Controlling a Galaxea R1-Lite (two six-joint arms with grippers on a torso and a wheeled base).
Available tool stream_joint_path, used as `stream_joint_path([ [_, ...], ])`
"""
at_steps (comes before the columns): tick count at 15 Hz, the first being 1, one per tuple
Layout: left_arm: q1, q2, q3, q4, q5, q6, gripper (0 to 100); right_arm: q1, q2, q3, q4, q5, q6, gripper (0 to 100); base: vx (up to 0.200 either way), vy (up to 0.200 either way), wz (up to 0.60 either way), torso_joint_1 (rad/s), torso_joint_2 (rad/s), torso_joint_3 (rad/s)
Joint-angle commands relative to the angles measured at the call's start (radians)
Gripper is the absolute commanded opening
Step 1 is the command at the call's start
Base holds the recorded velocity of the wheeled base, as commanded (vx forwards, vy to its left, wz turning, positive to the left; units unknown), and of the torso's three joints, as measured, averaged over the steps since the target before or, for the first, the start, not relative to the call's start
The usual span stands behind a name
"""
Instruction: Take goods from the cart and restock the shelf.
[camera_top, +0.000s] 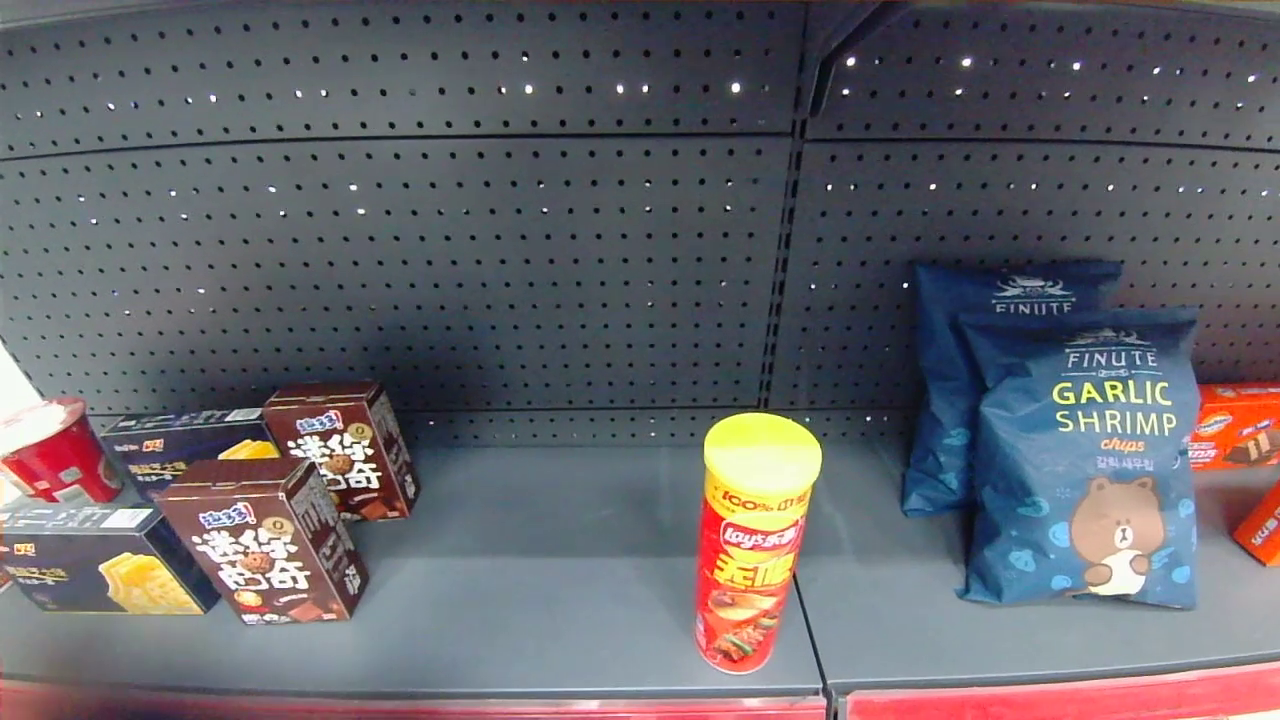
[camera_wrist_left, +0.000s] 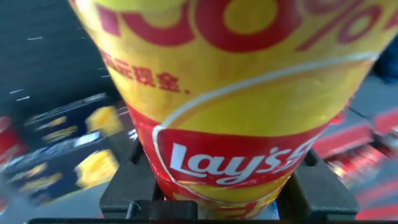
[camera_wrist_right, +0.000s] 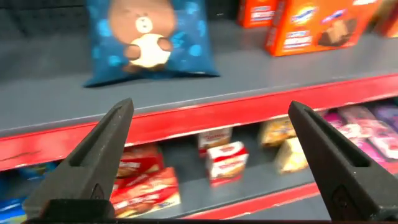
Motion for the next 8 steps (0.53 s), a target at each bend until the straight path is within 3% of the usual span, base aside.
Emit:
stream_joint_path([
  [1,-0.005,0.244,-0.064,-0.020,-0.118,0.004,0,0.000,0.006,0.000,0.002,0.023,0.041,100,0.000,0.000,0.00,0.000,0.00,0.000],
  [5,-0.011,0.418,-0.066,-0.095,-0.130,0.006,0,0.000,0.006,0.000,0.005,0.048,0.081,100,0.000,0.000,0.00,0.000,0.00,0.000],
  [7,-0.089,0.570,-0.063,-0.254,-0.124,-0.010,0,0.000,0.006,0.000,0.016,0.060,0.068,100,0.000,0.000,0.00,0.000,0.00,0.000],
  [8,-0.099,0.601,-0.063,-0.291,-0.124,-0.020,0,0.000,0.006,0.000,0.018,0.062,0.067,100,0.000,0.000,0.00,0.000,0.00,0.000],
])
